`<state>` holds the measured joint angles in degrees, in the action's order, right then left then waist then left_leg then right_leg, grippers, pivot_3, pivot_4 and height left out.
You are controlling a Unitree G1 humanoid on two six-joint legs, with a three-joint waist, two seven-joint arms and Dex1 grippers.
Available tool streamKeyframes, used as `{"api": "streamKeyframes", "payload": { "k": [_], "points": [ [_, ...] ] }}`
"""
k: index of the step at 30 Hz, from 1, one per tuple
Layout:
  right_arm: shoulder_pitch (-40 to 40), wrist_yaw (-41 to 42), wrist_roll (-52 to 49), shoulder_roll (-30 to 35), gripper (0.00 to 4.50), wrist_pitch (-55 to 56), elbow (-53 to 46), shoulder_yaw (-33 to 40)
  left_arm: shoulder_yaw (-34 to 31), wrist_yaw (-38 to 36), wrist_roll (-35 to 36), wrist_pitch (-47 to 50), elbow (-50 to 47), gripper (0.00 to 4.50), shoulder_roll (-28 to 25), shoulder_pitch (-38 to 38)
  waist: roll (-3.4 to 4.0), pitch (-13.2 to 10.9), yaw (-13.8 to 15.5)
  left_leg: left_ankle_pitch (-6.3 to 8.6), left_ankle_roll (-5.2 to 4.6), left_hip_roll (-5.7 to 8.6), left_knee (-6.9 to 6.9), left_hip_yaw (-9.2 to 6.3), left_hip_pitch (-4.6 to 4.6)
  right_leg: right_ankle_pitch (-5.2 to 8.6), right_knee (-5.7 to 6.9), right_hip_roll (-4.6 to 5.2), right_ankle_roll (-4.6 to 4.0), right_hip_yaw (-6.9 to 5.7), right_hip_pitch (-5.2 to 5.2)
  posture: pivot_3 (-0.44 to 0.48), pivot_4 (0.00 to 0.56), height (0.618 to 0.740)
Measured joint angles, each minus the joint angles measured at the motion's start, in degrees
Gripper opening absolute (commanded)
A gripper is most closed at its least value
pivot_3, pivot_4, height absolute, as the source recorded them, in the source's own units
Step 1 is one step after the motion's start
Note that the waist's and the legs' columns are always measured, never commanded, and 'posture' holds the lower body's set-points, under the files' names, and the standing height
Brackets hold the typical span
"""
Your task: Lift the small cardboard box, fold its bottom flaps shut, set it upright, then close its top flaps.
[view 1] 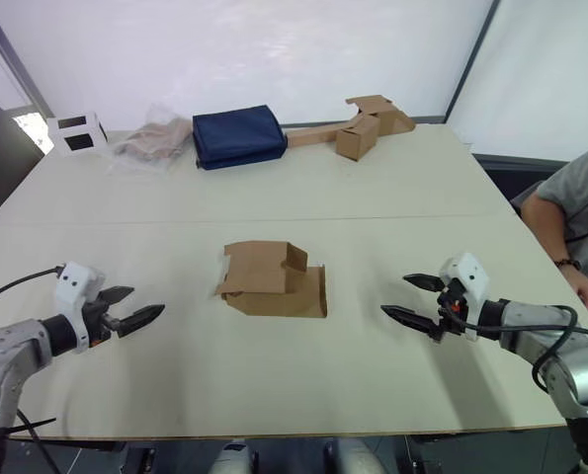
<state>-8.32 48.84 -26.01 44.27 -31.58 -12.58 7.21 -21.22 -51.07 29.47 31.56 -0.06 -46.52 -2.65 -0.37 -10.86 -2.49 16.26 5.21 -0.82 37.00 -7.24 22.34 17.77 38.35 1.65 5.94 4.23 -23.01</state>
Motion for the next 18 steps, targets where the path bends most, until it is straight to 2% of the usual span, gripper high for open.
{"api": "streamKeyframes", "payload": {
  "k": [18],
  "points": [
    [-1.60, 0.46, 0.86, -0.77, 4.45, 0.02, 0.01, -0.17, -0.22, 1.66, -0.18, -0.02, 1.37, 4.50, 1.47, -0.92, 0.00, 0.00, 0.00, 0.00, 0.00, 0.00, 0.01, 0.00, -0.01, 0.00, 0.01, 0.00, 0.00, 0.00, 0.01, 0.000, 0.150, 0.740]
  ]
}}
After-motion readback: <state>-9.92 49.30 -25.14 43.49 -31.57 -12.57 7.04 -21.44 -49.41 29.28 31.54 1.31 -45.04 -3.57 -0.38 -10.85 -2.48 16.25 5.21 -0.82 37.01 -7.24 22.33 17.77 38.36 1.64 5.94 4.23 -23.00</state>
